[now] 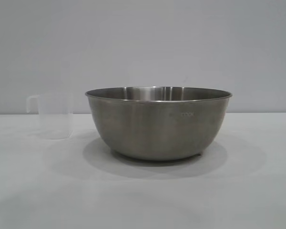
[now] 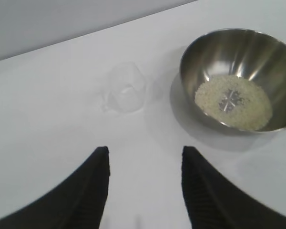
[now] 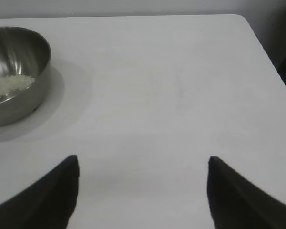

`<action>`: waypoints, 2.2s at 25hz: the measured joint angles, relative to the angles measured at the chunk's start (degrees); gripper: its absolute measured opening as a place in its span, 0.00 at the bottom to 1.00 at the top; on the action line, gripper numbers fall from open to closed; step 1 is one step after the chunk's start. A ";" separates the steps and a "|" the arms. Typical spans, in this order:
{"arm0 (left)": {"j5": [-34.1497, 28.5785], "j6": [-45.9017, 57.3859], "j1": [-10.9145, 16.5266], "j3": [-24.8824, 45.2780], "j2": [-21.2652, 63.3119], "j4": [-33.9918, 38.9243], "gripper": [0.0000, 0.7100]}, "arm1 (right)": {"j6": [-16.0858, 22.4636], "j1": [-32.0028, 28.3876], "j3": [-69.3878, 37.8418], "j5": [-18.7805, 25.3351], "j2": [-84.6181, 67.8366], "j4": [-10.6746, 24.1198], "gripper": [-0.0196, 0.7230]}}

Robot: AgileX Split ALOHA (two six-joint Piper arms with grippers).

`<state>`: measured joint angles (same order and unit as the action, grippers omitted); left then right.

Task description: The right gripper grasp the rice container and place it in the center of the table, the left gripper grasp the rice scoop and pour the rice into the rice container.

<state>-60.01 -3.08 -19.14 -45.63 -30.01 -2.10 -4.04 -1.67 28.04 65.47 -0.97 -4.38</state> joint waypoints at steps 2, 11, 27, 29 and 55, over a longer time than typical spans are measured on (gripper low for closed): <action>-3.25 0.00 0.00 -0.09 2.89 0.00 0.55 | 0.00 0.00 0.00 0.00 0.00 0.00 0.67; -12.68 0.00 0.00 2.81 16.18 0.13 0.55 | 0.00 0.00 0.00 0.00 0.00 0.00 0.67; -4.86 -1.16 0.00 17.54 30.01 0.13 0.55 | 0.00 0.00 0.00 0.00 0.00 0.00 0.67; -4.62 -1.16 0.00 17.56 30.01 0.13 0.55 | 0.00 0.00 0.00 0.00 0.00 0.00 0.67; -4.24 -1.16 6.96 17.65 30.01 0.13 0.55 | 0.00 0.00 0.00 0.00 0.00 0.00 0.67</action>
<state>-64.25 -4.24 -12.19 -27.98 0.00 -1.97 -4.04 -1.67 28.04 65.47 -0.97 -4.38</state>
